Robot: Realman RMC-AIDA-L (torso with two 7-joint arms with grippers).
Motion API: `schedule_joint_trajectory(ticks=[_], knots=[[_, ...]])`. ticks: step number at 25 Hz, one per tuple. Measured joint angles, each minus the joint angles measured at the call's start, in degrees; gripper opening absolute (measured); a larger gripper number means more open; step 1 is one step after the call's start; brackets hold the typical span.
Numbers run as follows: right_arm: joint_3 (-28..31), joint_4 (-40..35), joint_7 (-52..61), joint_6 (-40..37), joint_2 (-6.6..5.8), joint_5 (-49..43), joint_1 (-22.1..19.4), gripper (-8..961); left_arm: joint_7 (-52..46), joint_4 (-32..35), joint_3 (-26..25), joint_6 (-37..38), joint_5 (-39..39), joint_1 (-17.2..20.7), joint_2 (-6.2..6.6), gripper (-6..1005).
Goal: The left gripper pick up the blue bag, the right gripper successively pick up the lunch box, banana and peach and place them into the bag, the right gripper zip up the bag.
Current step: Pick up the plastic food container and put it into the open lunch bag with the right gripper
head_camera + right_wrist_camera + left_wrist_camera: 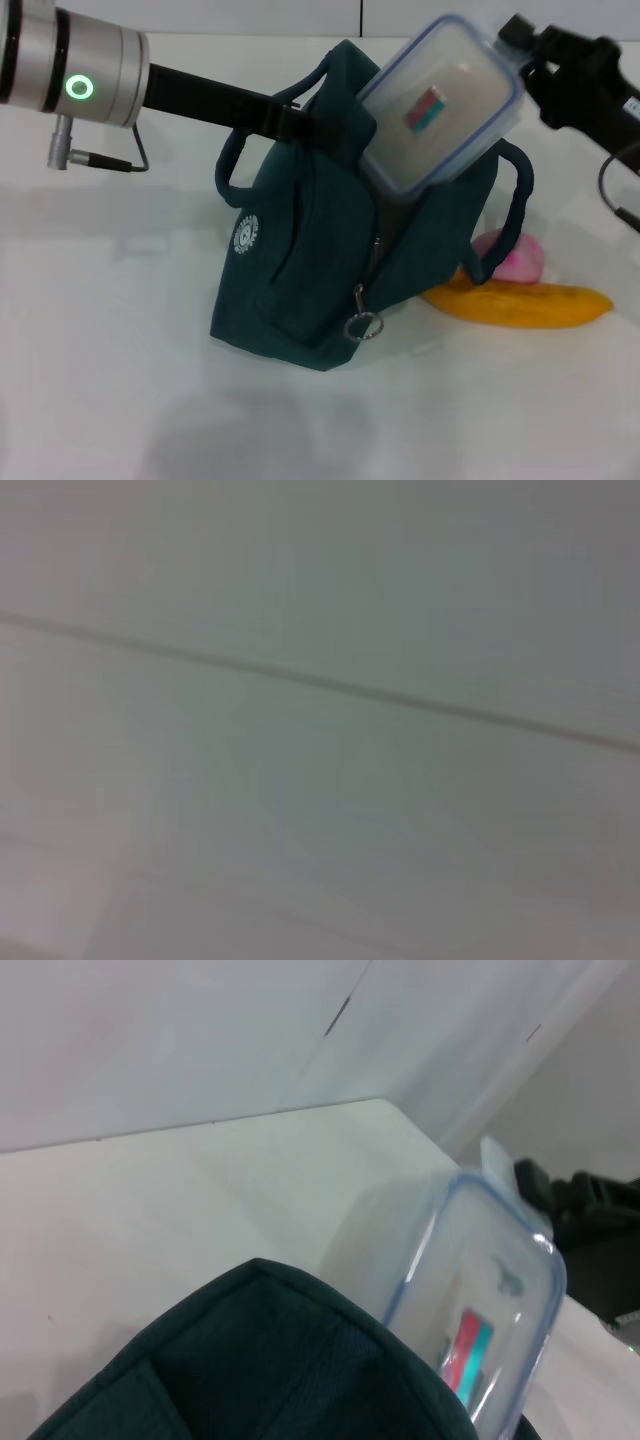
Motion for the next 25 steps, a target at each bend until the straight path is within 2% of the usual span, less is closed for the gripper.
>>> schedule_joint_trajectory(ticks=[5,12,15,18,19,20,25], knots=[[-8.30,-2.42,-3.12,1.40,0.01,-0.01,2.07,112,0.10,0.00,0.17,-0.06,-0.21,-0.33,0.00,55],[-10.20,-2.47,-6.35,1.37,0.01,0.11,3.17,114,0.20,0.00,0.37,-0.06,-0.25,-0.49,0.00,55],[-12.81,-3.16,-6.44,3.34,0.01,0.07,2.83,114,0.33,0.00,0.24,-0.05,-0.30,-0.20,0.00,55],[-17.92,-5.77,-6.46,5.61,-0.04,0.06,2.78,115,0.40,0.00,0.16,-0.05,-0.32,-0.01,-0.01,55],[-17.92,-5.77,-6.46,5.61,-0.04,0.06,2.78,115,0.40,0.00,0.23,-0.01,-0.33,0.03,0.00,55],[-21.15,-7.96,-6.52,6.49,-0.18,0.05,2.78,116,0.42,0.00,0.28,0.02,-0.33,0.02,0.00,55],[-25.69,-12.43,-8.85,6.99,-0.70,0.04,2.61,117,0.42,0.07,0.27,0.37,-0.33,0.16,0.00,55]])
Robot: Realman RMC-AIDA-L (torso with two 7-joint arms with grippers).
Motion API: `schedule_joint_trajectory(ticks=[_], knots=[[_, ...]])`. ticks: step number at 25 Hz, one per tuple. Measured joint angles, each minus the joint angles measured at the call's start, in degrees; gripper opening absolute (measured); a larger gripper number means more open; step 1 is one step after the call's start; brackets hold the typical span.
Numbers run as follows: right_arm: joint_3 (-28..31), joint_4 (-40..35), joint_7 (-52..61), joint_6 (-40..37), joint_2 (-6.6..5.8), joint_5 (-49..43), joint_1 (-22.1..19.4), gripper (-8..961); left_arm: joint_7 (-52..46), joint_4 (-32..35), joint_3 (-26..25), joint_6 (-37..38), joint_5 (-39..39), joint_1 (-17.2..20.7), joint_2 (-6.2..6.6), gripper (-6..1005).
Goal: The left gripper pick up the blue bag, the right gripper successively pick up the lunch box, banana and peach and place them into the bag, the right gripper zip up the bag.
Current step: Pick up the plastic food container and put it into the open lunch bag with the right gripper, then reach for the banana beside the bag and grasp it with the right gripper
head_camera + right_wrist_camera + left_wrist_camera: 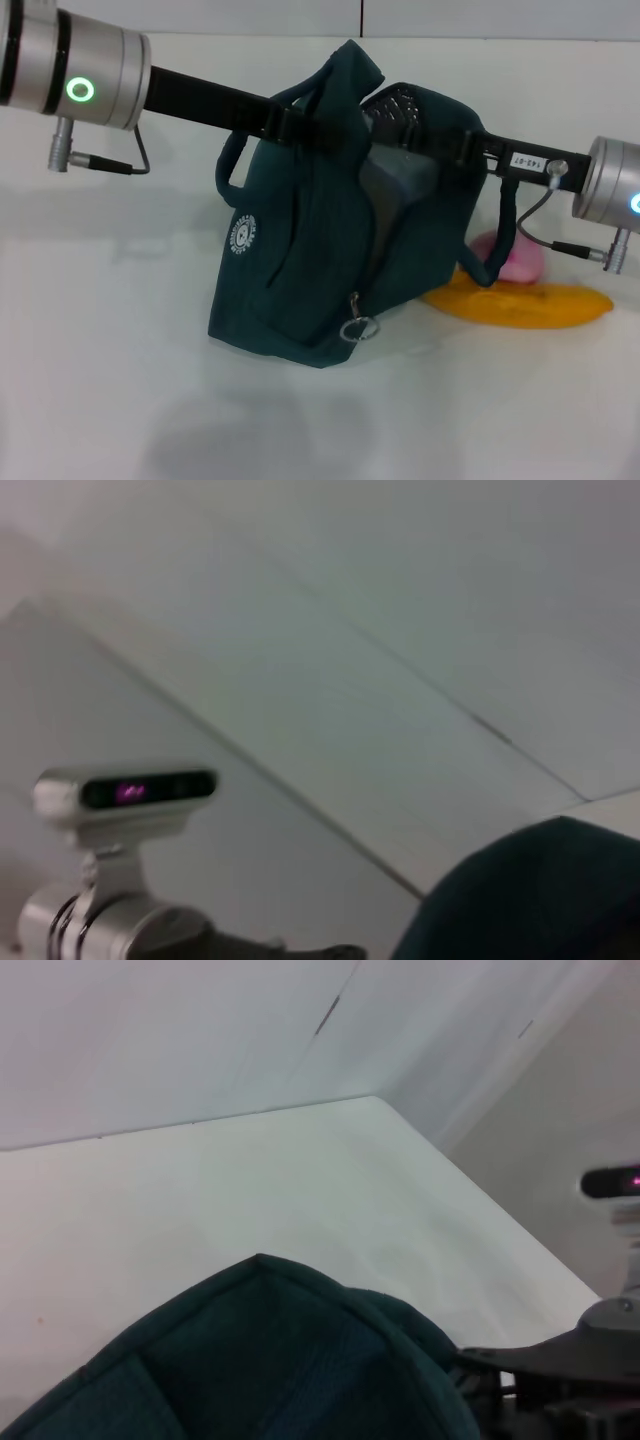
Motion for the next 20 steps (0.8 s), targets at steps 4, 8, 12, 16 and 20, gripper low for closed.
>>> schedule_joint_trajectory(ticks=[4,8,12,16,20], knots=[[-0.69,-4.09,-1.77,-0.44,-0.36,-0.94,-1.31,239,0.01,-0.06,0.07,0.05,0.00,0.55,0.00,55],[-0.27,-10.96,-2.56,-2.20,-1.83,-1.39,-4.94,361,0.00,-0.07,0.13,0.04,0.01,0.76,0.05,55],[0.90,-16.99,-3.00,-6.70,-4.50,-1.39,-8.68,527,0.01,-0.04,-0.07,0.05,0.09,1.11,0.14,55],[3.78,-22.46,-3.54,-13.51,-6.86,-1.99,-11.45,618,0.37,0.08,-0.18,0.04,0.29,1.81,0.32,55],[7.36,-34.77,-2.05,-16.99,-7.80,-8.42,-15.77,666,0.54,-0.06,-0.23,0.02,0.49,2.28,0.44,55]])
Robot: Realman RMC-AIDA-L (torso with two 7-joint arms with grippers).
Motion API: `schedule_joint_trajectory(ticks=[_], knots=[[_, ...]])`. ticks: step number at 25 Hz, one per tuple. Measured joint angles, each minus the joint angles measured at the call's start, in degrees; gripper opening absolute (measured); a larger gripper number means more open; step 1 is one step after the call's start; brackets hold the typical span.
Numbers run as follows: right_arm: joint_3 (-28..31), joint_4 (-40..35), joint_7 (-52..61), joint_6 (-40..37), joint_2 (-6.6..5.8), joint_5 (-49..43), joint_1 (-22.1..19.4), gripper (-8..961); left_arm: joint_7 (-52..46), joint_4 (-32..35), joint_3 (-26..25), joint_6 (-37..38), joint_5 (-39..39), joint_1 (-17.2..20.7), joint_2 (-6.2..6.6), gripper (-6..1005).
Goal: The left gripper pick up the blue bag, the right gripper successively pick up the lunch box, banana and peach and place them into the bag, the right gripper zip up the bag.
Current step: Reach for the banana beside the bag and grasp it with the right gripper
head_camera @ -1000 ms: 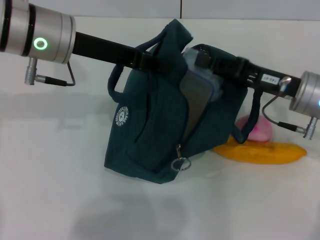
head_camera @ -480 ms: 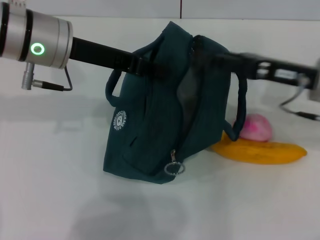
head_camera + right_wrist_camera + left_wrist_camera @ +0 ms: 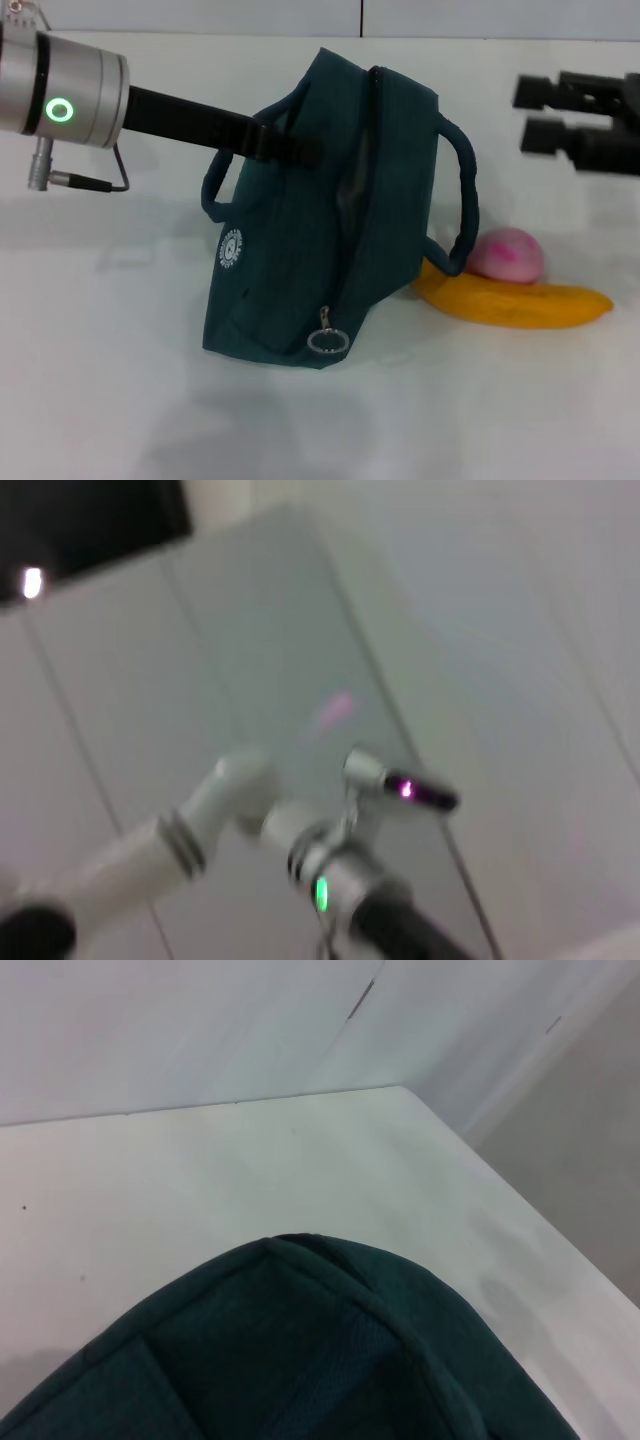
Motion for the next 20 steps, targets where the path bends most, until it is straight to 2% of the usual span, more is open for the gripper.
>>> schedule_joint_trajectory(ticks=[1,3,5,8,10,14,17,20], knots=[[0.95,-3.65,1.04,-0.08,0.24,-2.53,-1.16,664,0.00,0.00,0.00,-0.02,0.02,0.05,0.01,55],[3.32,-13.82,4.49,0.03,1.69,-10.48,-3.92,660,0.00,0.00,0.00,-0.02,0.03,0.09,0.01,55],[4.93,-23.44,8.80,-0.07,3.77,-18.91,-5.80,658,0.00,0.00,0.01,-0.01,0.08,0.11,0.01,55],[4.50,-35.11,16.06,-0.32,6.19,-32.32,-6.76,658,-0.01,0.00,-0.03,-0.01,0.17,0.21,0.01,55],[1.95,-39.81,20.88,-0.33,6.65,-39.49,-6.73,658,-0.01,0.00,-0.03,-0.10,0.19,0.27,0.01,55],[-1.81,-42.45,27.10,0.41,6.85,-49.11,-5.20,658,-0.01,-0.01,-0.03,-0.36,0.22,0.27,0.02,55],[-2.77,-42.41,30.31,1.03,7.50,-55.64,-3.31,658,-0.01,0.00,-0.03,-0.48,0.24,-0.10,0.04,55],[-4.92,-40.46,32.53,2.55,7.64,-58.90,-1.01,658,-0.01,0.00,-0.06,-0.54,0.21,-0.36,0.06,55]])
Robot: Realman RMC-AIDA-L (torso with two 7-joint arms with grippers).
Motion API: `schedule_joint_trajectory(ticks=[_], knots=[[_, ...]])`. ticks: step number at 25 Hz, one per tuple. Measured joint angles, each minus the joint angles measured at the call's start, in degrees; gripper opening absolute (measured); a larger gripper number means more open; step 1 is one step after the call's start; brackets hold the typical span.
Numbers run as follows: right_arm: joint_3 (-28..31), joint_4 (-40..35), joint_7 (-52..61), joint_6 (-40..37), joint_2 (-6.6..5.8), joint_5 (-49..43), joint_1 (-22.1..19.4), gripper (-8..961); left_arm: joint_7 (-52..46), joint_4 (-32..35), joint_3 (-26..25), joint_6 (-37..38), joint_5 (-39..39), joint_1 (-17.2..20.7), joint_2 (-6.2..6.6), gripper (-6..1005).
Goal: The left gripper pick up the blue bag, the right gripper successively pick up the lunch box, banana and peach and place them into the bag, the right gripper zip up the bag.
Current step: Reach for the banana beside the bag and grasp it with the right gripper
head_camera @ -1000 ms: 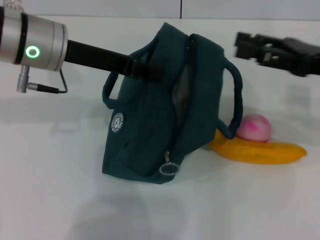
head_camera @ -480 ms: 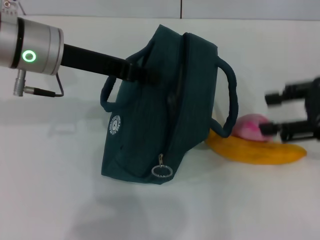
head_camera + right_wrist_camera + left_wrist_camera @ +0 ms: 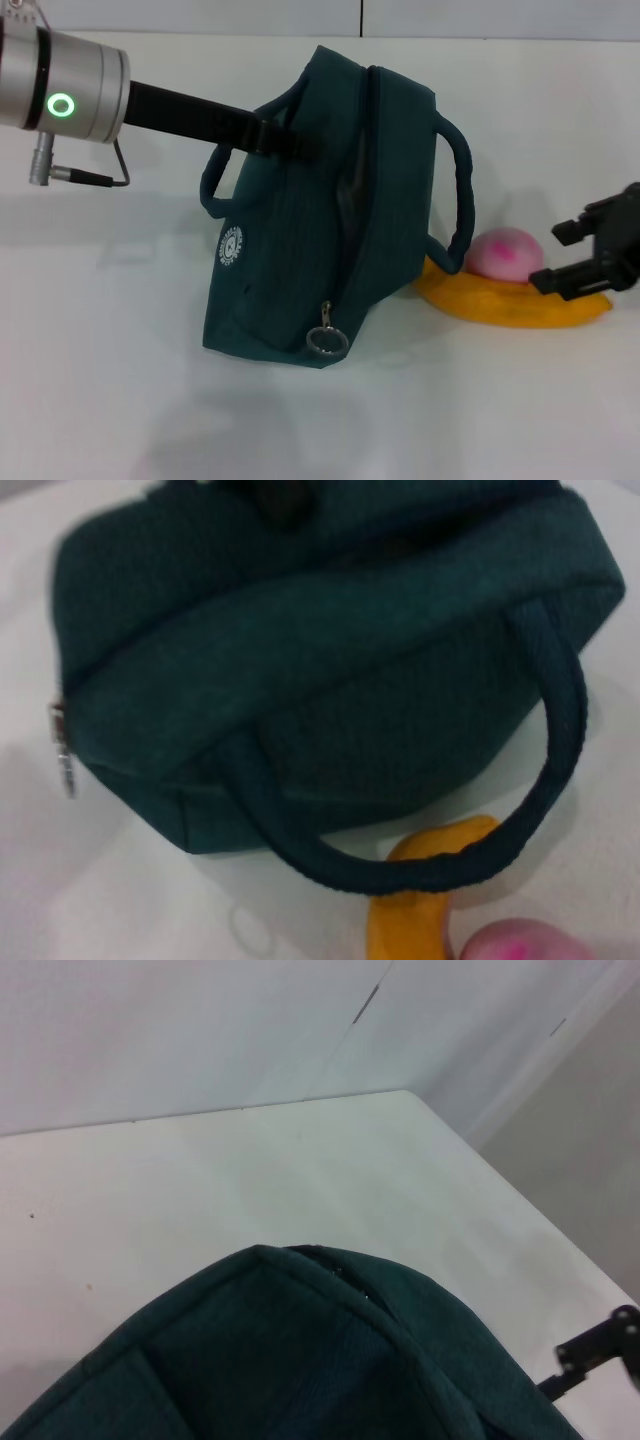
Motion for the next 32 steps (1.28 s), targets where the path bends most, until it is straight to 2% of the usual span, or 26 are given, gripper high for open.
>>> schedule_joint_trajectory(ticks=[10,16,22,32], knots=[[-6.85,12.52,0.34,6.60,0.28,-1.63,8.19,659,0.00,0.00,-1.23,0.00,0.03,-0.04,0.21,55],[-11.34,16.91,-0.59,11.23,0.45,-1.93,11.54,659,0.00,0.00,-2.25,0.03,0.03,0.15,0.60,55],[-12.63,21.14,-0.99,14.25,0.48,-1.90,14.01,659,0.04,0.00,-2.93,0.03,0.02,0.38,1.15,55],[-13.31,30.20,-1.59,17.09,0.64,0.72,18.09,658,0.39,0.00,-2.96,0.03,0.01,0.37,1.25,55]])
